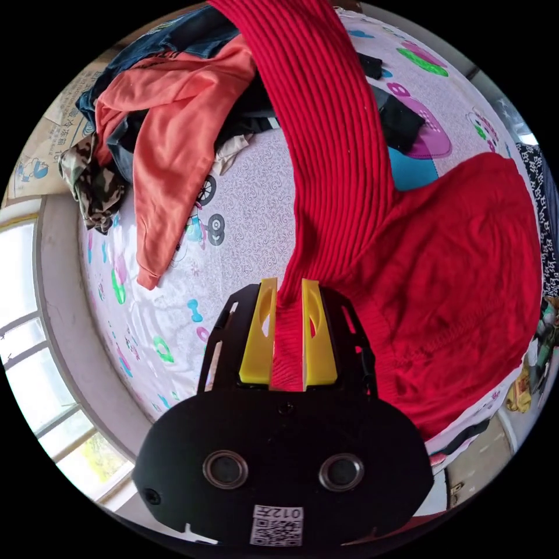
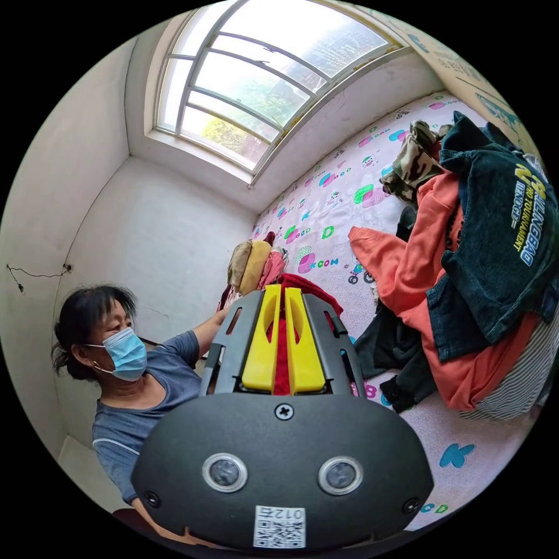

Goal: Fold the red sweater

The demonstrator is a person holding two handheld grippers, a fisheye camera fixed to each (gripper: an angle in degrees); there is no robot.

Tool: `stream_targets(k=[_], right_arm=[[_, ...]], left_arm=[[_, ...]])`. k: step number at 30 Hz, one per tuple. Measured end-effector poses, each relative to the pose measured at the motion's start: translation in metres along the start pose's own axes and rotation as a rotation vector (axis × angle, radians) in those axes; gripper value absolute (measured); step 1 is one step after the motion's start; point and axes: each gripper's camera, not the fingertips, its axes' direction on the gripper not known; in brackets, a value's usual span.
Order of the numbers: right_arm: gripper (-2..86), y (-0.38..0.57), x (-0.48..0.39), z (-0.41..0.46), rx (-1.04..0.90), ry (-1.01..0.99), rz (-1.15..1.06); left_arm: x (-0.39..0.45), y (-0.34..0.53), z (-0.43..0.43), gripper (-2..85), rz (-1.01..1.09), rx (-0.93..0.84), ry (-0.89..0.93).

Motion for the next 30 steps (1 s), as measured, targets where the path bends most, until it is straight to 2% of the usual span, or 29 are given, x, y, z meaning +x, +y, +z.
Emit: stream_targets(k=[3,9,13,17,22,25,27,28,30], right_arm=[[0.5,-0.003,0.019,0.005,0.005,-0.007,0.009],[0.5,-0.010,0.044,0.011,0.014,0.010,0.011],[0.5,-0.010,0.053,0.016,0.023,-0.003,0.002],[0.5,0.002,0.033,0.037,-0.009,-0.153,-0.142],[0.4,0.023,-0.008,0.127,-0.140,-0.361,-0.316],[0.4,0.022,-0.006,0.195,-0.174,-0.490,-0.287],[0.4,0.013,-0.001,0.249,-0.194,-0.563,-0.246],[0.5,0.011,-0.001,0.262,-0.196,-0.575,-0.239],[0.5,0.007,-0.003,0.314,-0.219,-0.613,-0.227]], left_arm=[[-0.022,0.008,0.000,3.1,-0.034,0.043,0.077],[-0.039,0.000,0.022,2.2,0.003,0.037,0.101],[-0.042,-0.003,0.038,1.4,0.052,-0.018,0.040],[-0.073,0.005,0.037,0.5,-0.009,-0.011,0.015],[-0.116,0.027,0.042,0.3,-0.161,0.025,0.128],[-0.142,0.050,0.043,0.3,-0.291,0.024,0.236],[-0.170,0.077,0.051,0.4,-0.428,0.013,0.455],[-0.178,0.085,0.053,0.4,-0.469,0.016,0.509],[-0.201,0.125,0.056,0.6,-0.611,0.106,0.712]])
